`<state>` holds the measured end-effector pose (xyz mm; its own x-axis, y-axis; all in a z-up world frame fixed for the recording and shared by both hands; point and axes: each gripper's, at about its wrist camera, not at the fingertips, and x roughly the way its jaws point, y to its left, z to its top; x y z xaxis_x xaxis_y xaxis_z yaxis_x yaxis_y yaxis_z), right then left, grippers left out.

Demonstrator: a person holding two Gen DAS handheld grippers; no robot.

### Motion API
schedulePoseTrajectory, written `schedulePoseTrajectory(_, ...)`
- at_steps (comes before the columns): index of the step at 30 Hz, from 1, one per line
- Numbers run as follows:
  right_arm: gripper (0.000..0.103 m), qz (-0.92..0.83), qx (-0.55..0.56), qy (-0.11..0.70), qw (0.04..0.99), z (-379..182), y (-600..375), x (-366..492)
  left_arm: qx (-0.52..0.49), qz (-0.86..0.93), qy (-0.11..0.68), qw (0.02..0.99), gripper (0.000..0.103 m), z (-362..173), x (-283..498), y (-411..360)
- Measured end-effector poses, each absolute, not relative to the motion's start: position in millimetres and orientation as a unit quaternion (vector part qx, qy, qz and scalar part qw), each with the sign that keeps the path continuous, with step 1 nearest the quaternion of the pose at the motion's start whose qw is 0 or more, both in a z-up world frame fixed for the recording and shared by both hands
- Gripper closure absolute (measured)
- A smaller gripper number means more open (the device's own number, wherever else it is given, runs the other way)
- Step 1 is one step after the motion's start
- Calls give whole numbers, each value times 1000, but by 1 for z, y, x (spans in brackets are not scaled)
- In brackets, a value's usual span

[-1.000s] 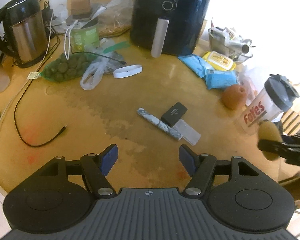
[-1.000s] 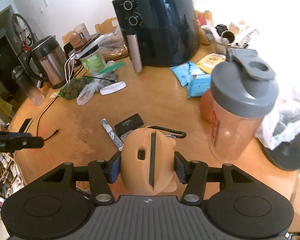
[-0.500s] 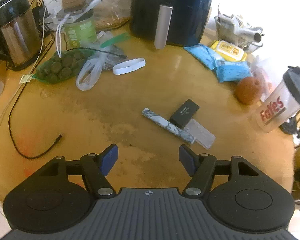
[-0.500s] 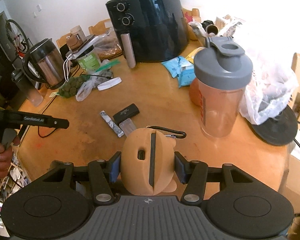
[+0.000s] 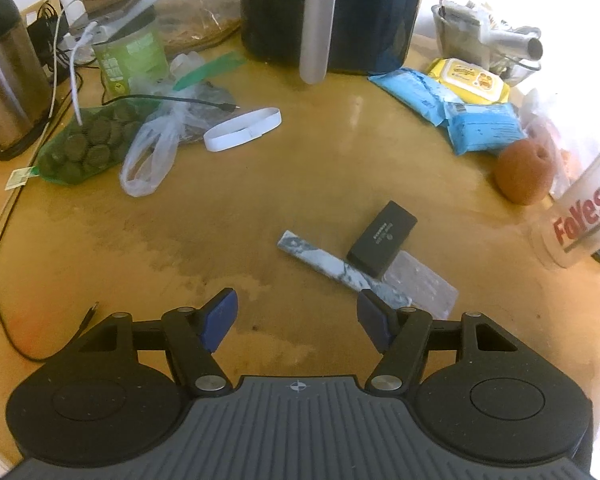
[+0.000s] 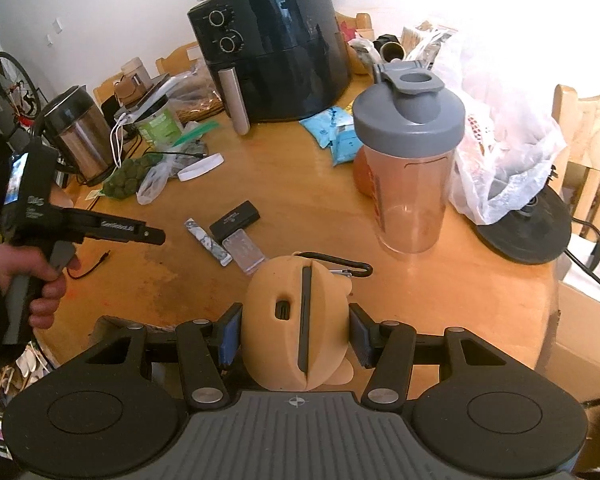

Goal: Organize rigid objects
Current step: 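Grasp the marble-patterned strip with the left tool while the right tool carries the tan case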

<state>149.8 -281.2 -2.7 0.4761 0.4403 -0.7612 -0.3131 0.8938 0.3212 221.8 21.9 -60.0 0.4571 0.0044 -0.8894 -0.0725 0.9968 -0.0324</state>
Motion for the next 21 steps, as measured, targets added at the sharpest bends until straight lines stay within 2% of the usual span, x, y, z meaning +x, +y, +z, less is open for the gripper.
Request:
schedulePoseTrajectory(5, 46, 211, 73, 464, 857, -3, -286, 149, -27, 23, 528, 848, 42, -76, 237, 17)
schedulePoseTrajectory(21, 46, 189, 81, 463, 862, -4, -302, 151, -61, 27, 545, 836, 46, -109, 266, 14)
